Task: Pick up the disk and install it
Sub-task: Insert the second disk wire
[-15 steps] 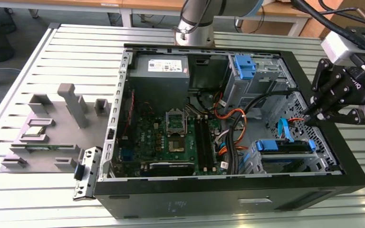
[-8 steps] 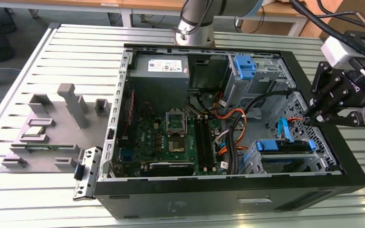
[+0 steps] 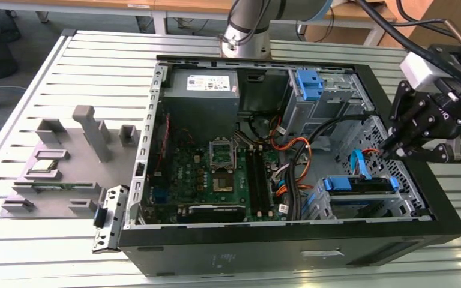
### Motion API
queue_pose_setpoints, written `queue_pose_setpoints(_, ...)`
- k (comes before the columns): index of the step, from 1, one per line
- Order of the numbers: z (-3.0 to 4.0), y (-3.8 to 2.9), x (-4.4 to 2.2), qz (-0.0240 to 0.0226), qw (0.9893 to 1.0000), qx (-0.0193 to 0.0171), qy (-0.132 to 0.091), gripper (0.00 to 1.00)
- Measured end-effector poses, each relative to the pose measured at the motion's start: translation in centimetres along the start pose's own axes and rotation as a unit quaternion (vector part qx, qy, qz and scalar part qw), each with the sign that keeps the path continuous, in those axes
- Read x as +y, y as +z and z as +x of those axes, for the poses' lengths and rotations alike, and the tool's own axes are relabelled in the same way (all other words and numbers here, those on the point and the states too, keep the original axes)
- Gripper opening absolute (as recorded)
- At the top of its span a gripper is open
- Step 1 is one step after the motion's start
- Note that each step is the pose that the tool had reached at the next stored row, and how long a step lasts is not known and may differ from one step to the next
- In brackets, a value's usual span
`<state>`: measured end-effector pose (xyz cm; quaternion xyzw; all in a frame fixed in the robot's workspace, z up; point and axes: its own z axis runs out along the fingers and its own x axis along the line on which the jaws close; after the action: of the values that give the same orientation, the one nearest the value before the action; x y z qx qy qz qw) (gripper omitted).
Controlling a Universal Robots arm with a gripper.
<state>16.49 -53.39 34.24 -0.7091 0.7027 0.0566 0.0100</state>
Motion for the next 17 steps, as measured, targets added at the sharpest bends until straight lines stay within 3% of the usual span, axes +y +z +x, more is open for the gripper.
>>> queue_pose_setpoints(7, 0.07, 0.35, 0.22, 0.0, 1.0, 0.0005, 0.0, 0.24)
queue_pose_setpoints(17, 0.07, 0.35, 0.22, 0.0, 1.0, 0.0007, 0.0, 0.22)
